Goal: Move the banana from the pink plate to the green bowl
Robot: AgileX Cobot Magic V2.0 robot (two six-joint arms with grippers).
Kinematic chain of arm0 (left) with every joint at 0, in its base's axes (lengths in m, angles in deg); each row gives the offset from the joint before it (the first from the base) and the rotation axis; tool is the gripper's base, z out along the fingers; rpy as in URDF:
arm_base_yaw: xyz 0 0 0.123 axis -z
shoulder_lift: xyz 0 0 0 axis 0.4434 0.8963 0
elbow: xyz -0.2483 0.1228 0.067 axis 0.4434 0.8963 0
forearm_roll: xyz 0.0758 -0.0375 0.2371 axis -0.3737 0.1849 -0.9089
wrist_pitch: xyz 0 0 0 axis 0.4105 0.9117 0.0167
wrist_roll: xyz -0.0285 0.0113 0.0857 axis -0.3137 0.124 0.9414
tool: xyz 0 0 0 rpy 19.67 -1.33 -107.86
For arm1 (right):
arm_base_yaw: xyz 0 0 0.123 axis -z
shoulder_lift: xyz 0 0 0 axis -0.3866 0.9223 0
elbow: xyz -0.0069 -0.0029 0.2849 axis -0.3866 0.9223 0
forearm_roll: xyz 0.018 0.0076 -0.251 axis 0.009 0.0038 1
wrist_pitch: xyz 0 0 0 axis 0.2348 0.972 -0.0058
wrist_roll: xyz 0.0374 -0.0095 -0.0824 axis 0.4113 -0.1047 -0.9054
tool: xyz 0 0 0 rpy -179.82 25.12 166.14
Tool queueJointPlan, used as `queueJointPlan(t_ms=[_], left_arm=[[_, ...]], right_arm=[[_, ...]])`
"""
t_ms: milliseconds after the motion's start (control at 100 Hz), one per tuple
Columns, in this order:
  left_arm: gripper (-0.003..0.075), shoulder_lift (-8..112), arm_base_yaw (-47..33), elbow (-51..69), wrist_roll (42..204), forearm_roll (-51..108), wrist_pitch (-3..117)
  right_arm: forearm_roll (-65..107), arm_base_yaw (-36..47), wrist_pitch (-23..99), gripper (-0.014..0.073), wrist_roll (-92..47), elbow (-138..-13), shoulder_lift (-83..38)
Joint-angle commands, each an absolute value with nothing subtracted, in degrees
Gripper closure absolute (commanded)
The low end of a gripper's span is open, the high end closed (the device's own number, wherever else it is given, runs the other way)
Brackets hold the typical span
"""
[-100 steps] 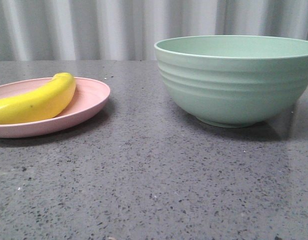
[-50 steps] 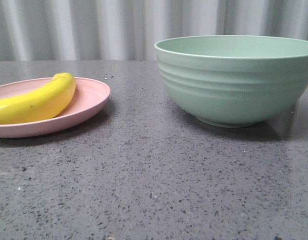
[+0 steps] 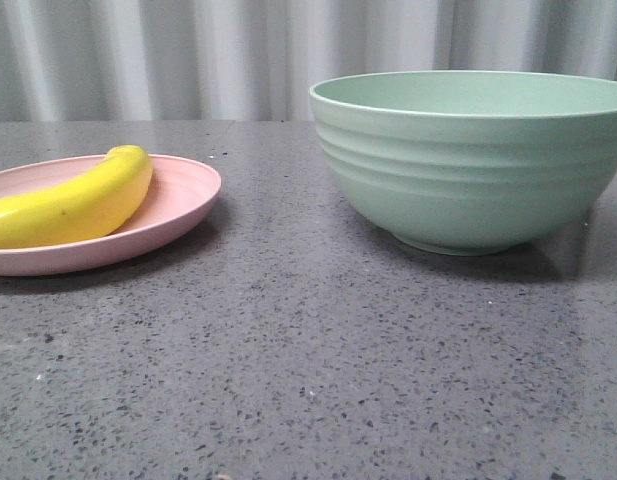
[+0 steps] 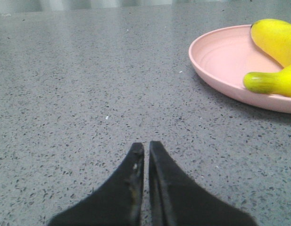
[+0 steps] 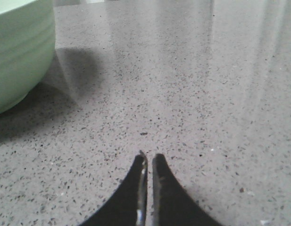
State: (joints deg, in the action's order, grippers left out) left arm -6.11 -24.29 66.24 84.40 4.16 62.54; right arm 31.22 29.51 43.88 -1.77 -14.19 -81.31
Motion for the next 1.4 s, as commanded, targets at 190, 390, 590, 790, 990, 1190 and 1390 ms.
queueJointPlan(t_ms=[190, 390, 590, 790, 990, 1190, 1390], left_arm=[[0.0741, -7.73, -24.22, 66.72, 83.93, 3.10, 57.29], [0.0741, -7.73, -24.22, 66.72, 83.93, 3.10, 56.56], [0.0741, -7.73, -24.22, 66.72, 83.93, 3.10, 52.95], [0.0741, -7.73, -24.22, 66.72, 83.93, 3.10, 46.95], [0.0741, -7.73, -24.22, 66.72, 83.93, 3.22, 41.60], [0.0741, -7.73, -24.22, 66.32, 83.93, 3.22, 36.81], [0.0741, -7.73, -24.22, 66.18, 83.93, 4.19, 37.06]], right_arm=[[31.92, 29.83, 34.41, 0.0657, -1.84, -13.08, -82.60], [30.02, 29.83, 32.50, 0.0657, -1.84, -13.08, -82.60], [28.96, 29.83, 26.89, 0.0657, -1.84, -13.08, -82.60], [28.96, 29.83, 26.24, 0.0657, -1.84, -13.08, -82.60], [28.96, 29.83, 26.16, 0.0657, -1.84, -13.08, -82.60], [28.96, 29.83, 26.54, 0.0657, -1.84, -13.68, -82.60], [28.96, 29.83, 28.22, 0.0657, -1.84, -15.04, -82.60]])
